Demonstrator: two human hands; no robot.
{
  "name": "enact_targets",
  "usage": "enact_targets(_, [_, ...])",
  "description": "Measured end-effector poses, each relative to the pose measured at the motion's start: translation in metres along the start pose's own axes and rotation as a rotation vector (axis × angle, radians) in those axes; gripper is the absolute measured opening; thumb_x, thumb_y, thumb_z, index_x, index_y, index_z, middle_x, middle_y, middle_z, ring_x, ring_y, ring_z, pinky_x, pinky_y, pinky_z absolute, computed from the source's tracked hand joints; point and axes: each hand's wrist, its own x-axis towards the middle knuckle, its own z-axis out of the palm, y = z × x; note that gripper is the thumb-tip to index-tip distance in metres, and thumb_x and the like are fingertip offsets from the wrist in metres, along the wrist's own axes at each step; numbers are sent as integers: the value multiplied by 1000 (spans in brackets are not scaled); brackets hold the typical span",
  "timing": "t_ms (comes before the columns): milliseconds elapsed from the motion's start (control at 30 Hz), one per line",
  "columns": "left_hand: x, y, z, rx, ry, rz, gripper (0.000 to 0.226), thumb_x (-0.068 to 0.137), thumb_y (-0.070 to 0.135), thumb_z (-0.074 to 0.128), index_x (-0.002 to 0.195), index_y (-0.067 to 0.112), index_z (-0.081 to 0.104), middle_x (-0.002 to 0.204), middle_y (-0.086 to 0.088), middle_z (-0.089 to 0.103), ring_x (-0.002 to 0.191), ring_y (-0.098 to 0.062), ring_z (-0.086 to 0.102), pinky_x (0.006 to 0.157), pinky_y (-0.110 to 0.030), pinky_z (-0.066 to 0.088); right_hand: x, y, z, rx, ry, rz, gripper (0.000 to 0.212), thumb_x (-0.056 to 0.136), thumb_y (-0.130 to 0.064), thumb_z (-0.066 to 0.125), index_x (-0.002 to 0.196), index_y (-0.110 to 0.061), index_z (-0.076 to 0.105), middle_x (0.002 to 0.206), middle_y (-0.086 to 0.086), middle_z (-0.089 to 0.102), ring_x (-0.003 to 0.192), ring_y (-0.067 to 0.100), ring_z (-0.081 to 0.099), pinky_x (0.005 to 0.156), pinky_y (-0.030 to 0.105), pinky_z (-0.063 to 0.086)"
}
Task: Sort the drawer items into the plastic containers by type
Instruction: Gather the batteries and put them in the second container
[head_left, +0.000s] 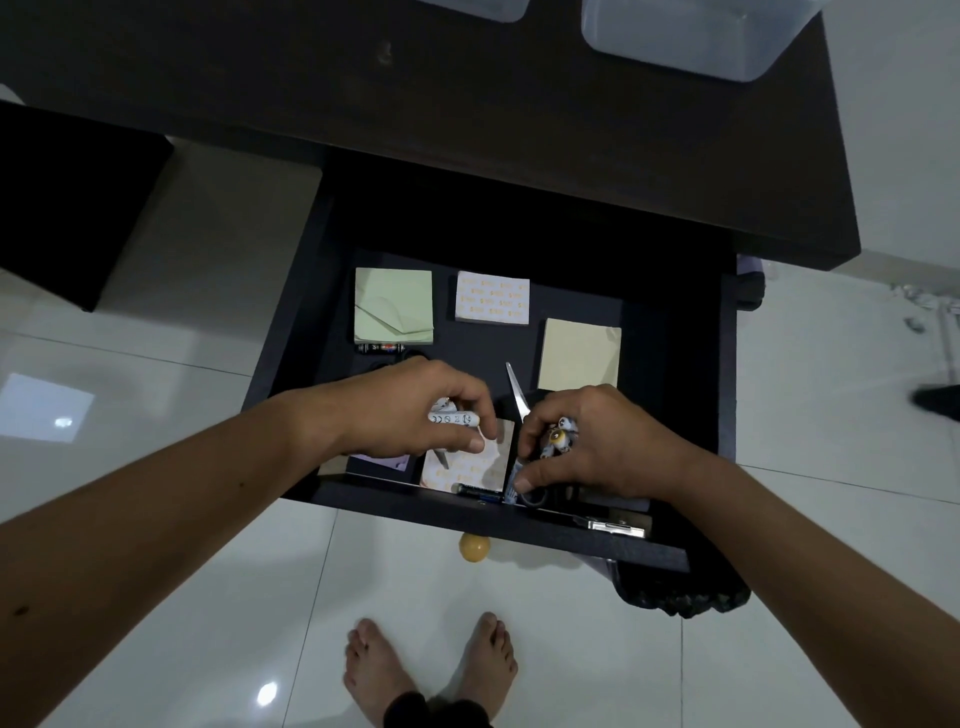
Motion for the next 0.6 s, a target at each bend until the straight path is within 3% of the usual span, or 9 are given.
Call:
enact_targets(233, [-1, 8, 0, 8, -71, -19, 7, 90, 28, 81, 96, 30, 77, 84, 3, 77, 57, 1, 65, 56, -20, 53, 0, -6, 0, -7, -42, -7, 21, 73, -35, 93, 83, -27, 75, 79, -10, 72, 73, 3, 67, 69, 24, 55])
enact_targets(300, [0, 11, 0, 45, -120, -36, 14, 90, 30, 81, 104, 35, 80, 85, 10, 77, 53, 2, 63, 59, -21, 54, -3, -3, -1, 51, -31, -1, 18, 75, -29, 91, 84, -27, 75, 83, -9, 75, 76, 5, 70, 71, 24, 56])
enact_targets(367, [0, 14, 1, 128, -182, -68, 24, 93, 33, 78, 117, 37, 79, 79, 28, 72, 50, 3, 61, 58, -9, 45, -5, 0, -6, 135, 4, 3, 16, 77, -23, 90, 85, -25, 76, 85, -7, 77, 78, 6, 72, 73, 21, 57])
enact_targets(433, [1, 17, 2, 168, -258, -105, 31, 95, 35, 76, 125, 39, 75, 71, 43, 64, 49, -3, 58, 58, -11, 45, -7, 2, -10, 199, 43, 9, 15, 79, -19, 89, 87, -24, 77, 85, -5, 77, 77, 10, 73, 73, 23, 58])
enact_targets(500, [1, 16, 2, 155, -310, -120, 30, 95, 36, 75, 124, 43, 75, 75, 36, 69, 49, -7, 58, 60, -16, 48, -8, 2, -11, 226, 61, 8, 16, 80, -18, 88, 91, -25, 79, 86, -3, 77, 77, 15, 74, 72, 28, 59])
enact_targets(600, [2, 14, 1, 166, -337, -136, 22, 94, 39, 75, 115, 47, 77, 90, 12, 78, 48, -8, 59, 64, -19, 51, -8, 1, -9, 248, 56, 15, 19, 81, -16, 87, 96, -25, 80, 88, -1, 77, 72, 9, 71, 66, 20, 55])
